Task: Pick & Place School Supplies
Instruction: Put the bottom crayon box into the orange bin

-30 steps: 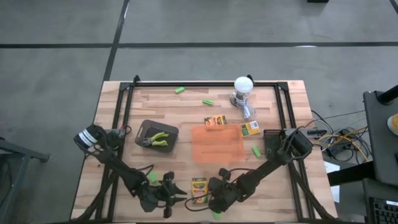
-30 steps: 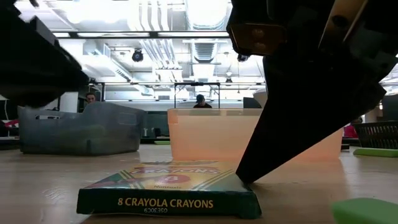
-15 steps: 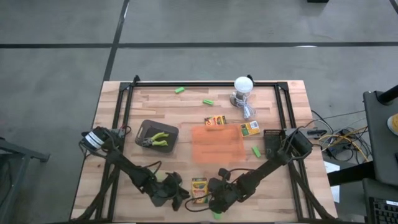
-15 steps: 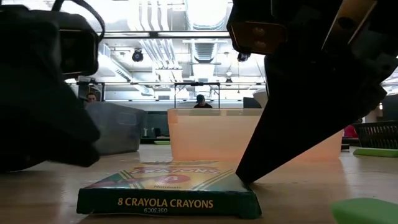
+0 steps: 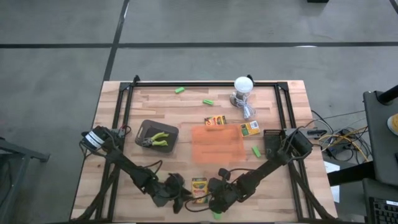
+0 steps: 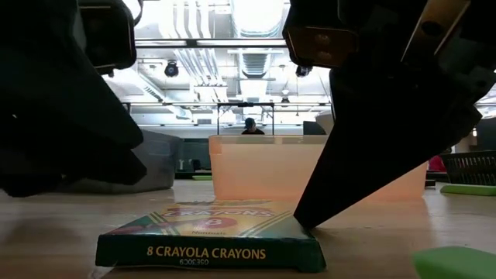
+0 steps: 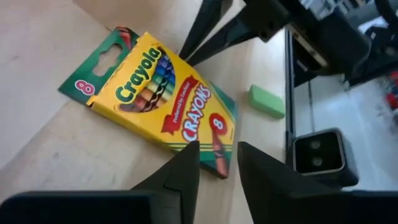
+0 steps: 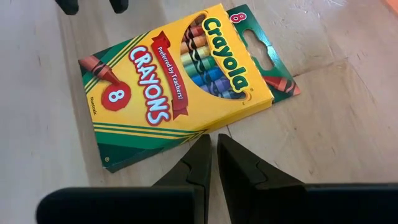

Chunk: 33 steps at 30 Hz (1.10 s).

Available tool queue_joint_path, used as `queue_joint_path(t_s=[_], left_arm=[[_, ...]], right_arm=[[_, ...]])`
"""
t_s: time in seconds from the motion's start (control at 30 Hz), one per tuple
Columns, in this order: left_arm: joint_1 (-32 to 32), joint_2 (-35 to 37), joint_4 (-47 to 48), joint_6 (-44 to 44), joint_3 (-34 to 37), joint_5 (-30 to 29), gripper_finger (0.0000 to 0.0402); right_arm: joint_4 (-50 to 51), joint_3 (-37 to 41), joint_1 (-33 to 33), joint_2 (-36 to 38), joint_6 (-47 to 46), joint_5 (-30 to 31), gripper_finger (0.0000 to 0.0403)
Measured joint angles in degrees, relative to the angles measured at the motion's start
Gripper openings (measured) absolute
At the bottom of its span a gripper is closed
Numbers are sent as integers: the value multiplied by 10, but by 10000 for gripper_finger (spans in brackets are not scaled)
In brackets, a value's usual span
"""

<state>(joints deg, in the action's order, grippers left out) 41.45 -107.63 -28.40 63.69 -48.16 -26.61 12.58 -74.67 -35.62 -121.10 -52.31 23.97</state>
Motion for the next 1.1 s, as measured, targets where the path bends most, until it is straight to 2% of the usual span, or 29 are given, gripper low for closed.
queue_joint_path(t_s=[0.23,0.37,0.67,0.87,1.1], left_arm=[[-1,1,4,-61,-4,-4,164],[-1,1,26,-100,-4,-4,176],[-2,1,40,11,-4,0,177],[-2,1,86,10,-4,5,177],[-11,-1,85,12,-4,22,177]], right_arm=[[0,0,0,0,-2,0,27],[0,0,0,0,-2,0,27],[0,0,0,0,5,2,27],[0,0,0,0,5,18,27],[-1,0,1,0,5,19,27]])
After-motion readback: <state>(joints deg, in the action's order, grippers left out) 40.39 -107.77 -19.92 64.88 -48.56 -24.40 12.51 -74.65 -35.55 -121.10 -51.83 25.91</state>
